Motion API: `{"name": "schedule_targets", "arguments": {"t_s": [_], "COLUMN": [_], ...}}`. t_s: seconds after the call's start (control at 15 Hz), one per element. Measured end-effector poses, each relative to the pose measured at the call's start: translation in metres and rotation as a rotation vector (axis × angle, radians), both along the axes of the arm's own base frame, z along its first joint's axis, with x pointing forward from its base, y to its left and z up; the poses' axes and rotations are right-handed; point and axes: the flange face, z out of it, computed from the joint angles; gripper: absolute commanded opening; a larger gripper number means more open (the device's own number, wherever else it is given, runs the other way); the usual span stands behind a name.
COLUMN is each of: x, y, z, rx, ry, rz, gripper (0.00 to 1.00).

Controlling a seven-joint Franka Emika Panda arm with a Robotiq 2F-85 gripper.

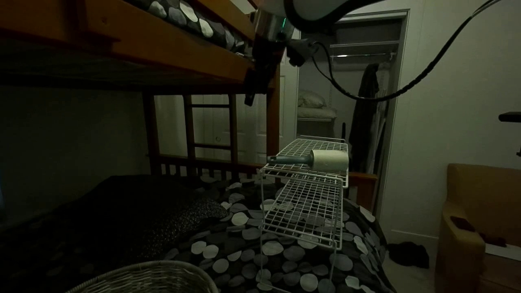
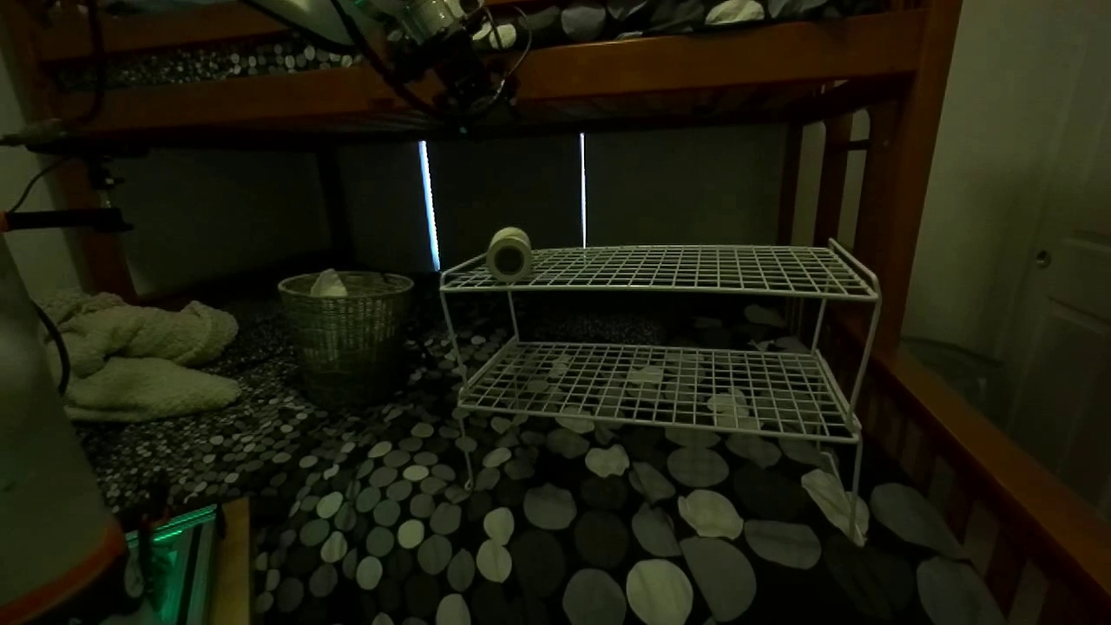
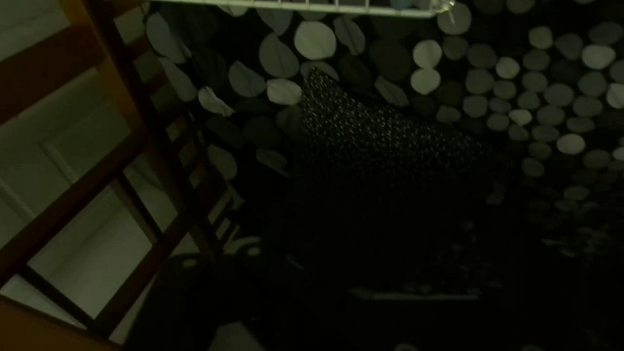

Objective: Remove the lint roller from the basket and put it on the top shelf of the rack

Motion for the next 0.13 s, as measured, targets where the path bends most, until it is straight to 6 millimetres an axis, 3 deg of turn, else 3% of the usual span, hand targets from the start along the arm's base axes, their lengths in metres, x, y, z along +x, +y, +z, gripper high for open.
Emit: {"name": "schedule_targets", "arguments": {"t_s": [0.13], "x": [-0.025], "y": [0.000], "z": [0.010], "rx": [0.110], "ry": [-0.027], "rz": [0.069], "gripper": [1.00]}}
